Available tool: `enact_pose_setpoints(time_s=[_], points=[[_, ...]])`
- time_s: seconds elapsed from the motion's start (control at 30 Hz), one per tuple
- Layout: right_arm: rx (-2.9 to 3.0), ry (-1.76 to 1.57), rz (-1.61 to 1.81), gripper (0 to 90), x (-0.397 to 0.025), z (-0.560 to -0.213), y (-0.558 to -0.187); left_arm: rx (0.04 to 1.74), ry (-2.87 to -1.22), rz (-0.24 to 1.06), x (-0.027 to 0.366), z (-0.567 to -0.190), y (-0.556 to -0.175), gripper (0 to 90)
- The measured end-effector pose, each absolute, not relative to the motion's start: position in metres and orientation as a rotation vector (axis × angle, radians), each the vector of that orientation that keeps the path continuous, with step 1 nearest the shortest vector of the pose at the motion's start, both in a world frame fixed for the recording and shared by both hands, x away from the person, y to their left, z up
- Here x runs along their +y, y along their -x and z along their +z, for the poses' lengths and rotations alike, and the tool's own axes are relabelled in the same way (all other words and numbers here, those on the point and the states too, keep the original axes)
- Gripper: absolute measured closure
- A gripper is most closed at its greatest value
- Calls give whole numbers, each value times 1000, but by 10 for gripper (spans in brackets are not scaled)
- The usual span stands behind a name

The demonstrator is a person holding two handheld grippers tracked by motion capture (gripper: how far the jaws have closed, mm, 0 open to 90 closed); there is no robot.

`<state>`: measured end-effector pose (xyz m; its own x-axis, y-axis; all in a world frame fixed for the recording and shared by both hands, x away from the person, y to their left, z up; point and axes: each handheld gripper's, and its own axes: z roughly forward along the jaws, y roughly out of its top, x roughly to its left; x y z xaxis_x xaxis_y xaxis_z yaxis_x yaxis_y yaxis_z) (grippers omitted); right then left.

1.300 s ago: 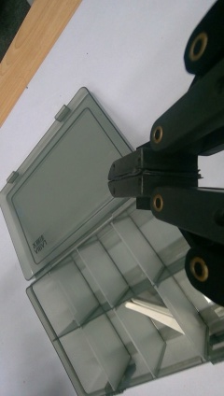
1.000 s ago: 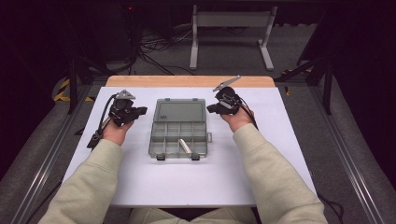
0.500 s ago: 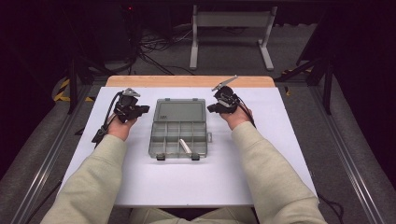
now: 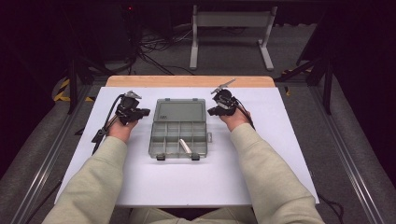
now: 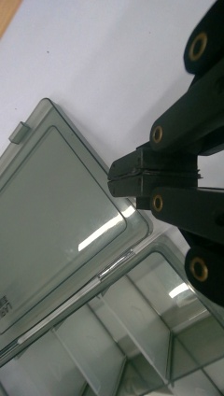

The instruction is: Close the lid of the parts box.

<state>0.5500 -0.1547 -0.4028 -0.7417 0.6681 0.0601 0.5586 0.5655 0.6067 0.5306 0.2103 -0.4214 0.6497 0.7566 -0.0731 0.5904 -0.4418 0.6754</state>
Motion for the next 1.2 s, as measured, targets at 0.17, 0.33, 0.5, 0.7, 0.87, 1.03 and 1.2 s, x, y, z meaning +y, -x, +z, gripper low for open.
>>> enact_pose_setpoints(time_s=[0.17,0.33,0.5,0.7,0.87,1.03,1.2], points=[[2637,-1056,897,900,-153,-410,-553,1081,-2190,258,206,-431,-534,894],[2647,-1068,865,900,-150,-415,-555,1091,-2203,240,206,-436,-539,895],[2659,-1084,835,900,-149,-423,-559,1111,-2206,213,205,-440,-541,895],[2673,-1093,810,900,-147,-429,-561,1105,-2212,205,202,-443,-542,895],[2681,-1096,795,900,-146,-432,-562,1114,-2220,182,200,-446,-543,895],[2684,-1101,791,900,-146,-433,-562,1125,-2221,161,201,-449,-544,894],[2684,-1092,788,900,-145,-433,-562,1126,-2222,164,200,-449,-544,894]])
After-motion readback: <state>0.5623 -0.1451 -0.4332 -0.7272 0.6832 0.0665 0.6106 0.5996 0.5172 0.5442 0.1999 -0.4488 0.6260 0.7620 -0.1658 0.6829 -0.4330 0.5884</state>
